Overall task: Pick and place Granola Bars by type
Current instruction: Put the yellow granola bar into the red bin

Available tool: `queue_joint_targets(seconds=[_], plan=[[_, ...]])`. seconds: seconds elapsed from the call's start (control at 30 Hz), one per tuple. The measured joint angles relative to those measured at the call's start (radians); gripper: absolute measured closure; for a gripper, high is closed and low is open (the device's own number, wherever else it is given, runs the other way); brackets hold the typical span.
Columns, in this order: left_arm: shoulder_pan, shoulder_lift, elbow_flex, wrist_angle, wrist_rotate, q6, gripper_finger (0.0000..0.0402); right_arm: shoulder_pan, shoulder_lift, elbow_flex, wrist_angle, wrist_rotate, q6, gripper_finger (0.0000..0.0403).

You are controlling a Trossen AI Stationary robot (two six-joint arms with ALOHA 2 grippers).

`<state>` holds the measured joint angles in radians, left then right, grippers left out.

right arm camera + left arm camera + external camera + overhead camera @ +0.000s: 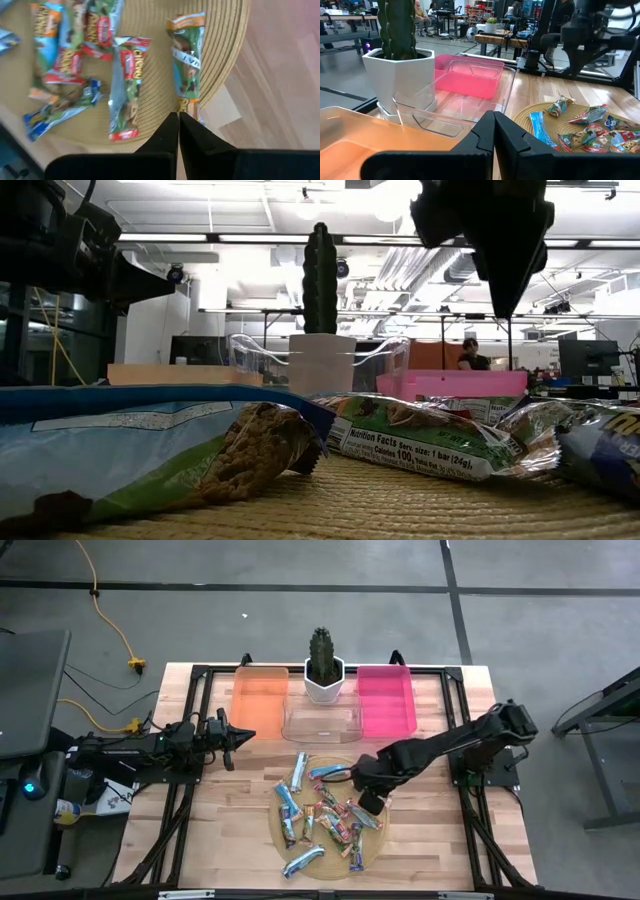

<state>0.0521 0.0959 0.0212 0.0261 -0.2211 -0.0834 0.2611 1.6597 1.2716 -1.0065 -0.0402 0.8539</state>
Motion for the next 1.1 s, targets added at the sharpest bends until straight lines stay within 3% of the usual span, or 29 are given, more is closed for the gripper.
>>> queue_joint_targets(seconds=[0.17, 0.4, 0.7, 0.87, 1.1], plan=[[0.0, 0.0, 0.0, 0.0, 0.0, 0.0, 0.04, 0.0, 0.024, 0.0, 0.005, 0.009, 0.01, 0.0378], [0.0, 0.0, 0.0, 0.0, 0.0, 0.0, 0.04, 0.0, 0.022, 0.0, 0.012, 0.082, 0.026, 0.0287], [0.0, 0.0, 0.0, 0.0, 0.0, 0.0, 0.04, 0.0, 0.024, -0.028, 0.087, 0.166, -0.08, 0.019], [0.0, 0.0, 0.0, 0.0, 0.0, 0.0, 0.04, 0.001, 0.024, -0.109, 0.106, 0.138, -0.071, 0.0165], [0.0, 0.0, 0.0, 0.0, 0.0, 0.0, 0.04, 0.001, 0.024, -0.203, 0.236, 0.088, -0.07, 0.0166]])
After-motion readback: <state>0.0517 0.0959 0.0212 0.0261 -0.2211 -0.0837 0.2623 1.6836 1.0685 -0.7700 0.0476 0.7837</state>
